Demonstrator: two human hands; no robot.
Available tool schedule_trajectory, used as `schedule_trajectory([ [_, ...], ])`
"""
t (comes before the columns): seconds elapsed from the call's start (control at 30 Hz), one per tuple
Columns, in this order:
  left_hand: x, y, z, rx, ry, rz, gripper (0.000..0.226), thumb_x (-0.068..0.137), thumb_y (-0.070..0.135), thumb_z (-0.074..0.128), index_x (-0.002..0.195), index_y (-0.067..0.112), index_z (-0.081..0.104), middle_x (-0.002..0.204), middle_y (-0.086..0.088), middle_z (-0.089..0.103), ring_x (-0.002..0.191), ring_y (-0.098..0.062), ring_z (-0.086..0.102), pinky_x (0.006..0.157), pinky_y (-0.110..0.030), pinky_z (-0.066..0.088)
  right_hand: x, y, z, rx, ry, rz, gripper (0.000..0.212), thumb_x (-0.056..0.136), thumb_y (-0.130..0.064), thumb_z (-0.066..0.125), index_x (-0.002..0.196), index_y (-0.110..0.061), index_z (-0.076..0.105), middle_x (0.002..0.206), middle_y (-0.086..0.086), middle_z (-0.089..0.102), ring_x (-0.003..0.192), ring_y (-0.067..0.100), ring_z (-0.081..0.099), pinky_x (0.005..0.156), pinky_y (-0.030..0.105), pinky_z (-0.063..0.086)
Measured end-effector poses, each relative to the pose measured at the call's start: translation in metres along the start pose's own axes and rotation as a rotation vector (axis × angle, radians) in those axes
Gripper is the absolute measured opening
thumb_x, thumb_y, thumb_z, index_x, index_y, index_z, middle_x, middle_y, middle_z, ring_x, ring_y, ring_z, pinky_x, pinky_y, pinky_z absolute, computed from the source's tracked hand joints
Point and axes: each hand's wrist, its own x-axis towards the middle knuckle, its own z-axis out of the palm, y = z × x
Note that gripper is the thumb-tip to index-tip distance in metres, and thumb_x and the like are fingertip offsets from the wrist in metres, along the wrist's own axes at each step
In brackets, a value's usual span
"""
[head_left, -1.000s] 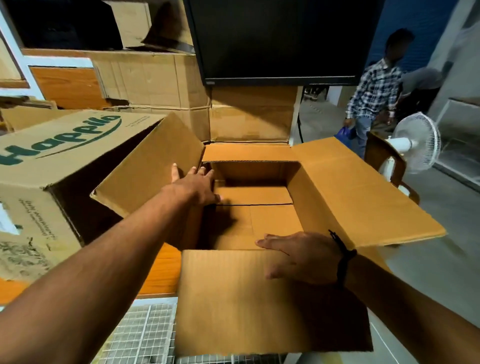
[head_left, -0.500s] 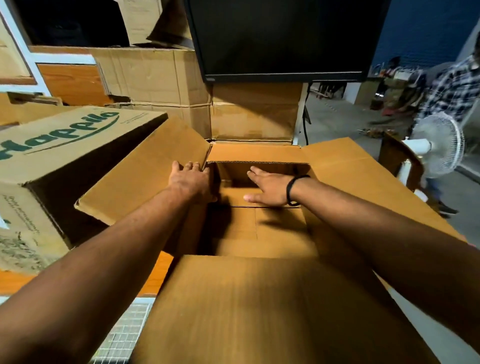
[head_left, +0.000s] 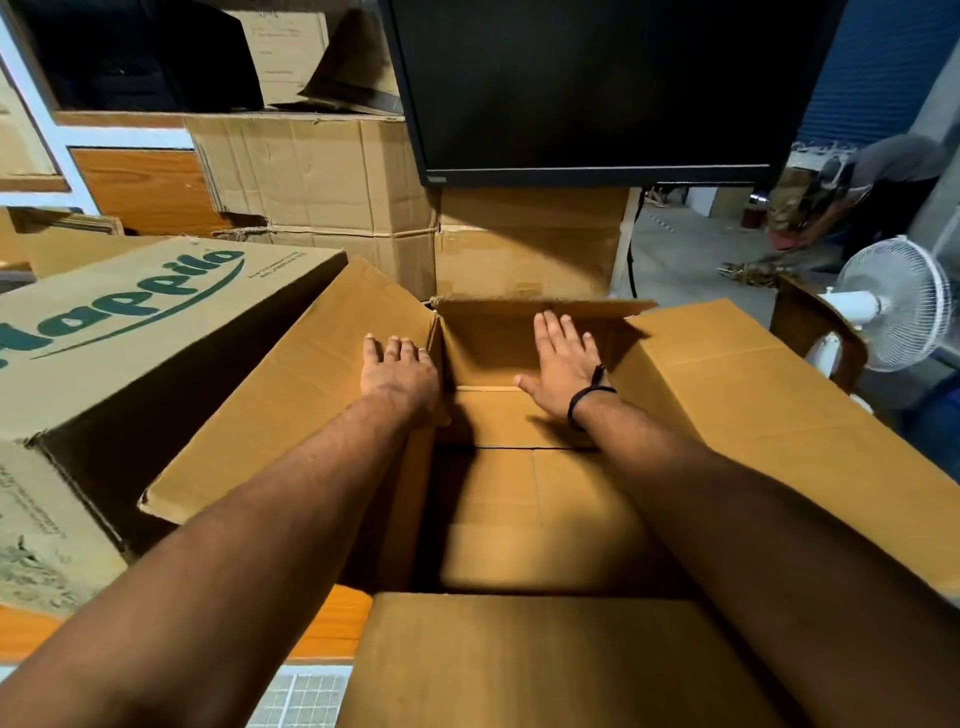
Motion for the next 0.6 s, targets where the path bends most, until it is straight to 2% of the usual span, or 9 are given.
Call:
schedule_trajectory([
  [0.07,0.001,0.001,0.003,0.037,-0.019,-0.003,0.084,0.089,0.047,0.051,0.152,0.01,0.009,0.16,-0.012,0.005,0.148,-0.03,0.0,0.114,-0.061,-0.005,0.014,0.004,-0.01,-0.007,0.09,0.014,0.093,0.09,-0.058,0.046,0.153,-0.017,-0.008,0.161,0.001,-0.013,0.148,0.022,-0.007,0.119,0.047,0.003],
  [0.17,-0.003,0.006,0.006,0.095,-0.037,-0.004,0.068,0.095,0.034,0.037,0.152,0.009,0.008,0.16,-0.012,0.002,0.147,-0.031,-0.003,0.112,-0.063,-0.005,0.031,0.005,-0.022,0.009,0.104,0.059,0.093,0.089,-0.06,0.048,0.153,-0.019,-0.006,0.161,0.0,-0.013,0.148,0.022,-0.005,0.119,0.047,0.003],
  [0.4,-0.021,0.007,0.009,0.204,-0.035,0.035,0.068,0.095,0.035,0.035,0.152,0.013,0.005,0.16,-0.01,-0.003,0.147,-0.032,-0.007,0.115,-0.058,-0.002,0.029,0.01,-0.031,0.168,0.084,0.082,0.099,0.084,-0.064,0.052,0.153,-0.021,-0.005,0.161,-0.002,-0.012,0.148,0.021,-0.004,0.118,0.048,0.006],
  [0.6,-0.038,0.011,0.01,0.233,-0.07,0.092,0.057,0.097,0.03,0.03,0.151,0.017,0.017,0.16,-0.01,-0.002,0.146,-0.034,-0.007,0.117,-0.055,-0.001,0.035,0.01,-0.039,0.175,0.07,0.077,0.097,0.086,-0.059,0.054,0.153,-0.022,-0.003,0.161,-0.001,-0.012,0.148,0.022,-0.003,0.118,0.049,0.006],
])
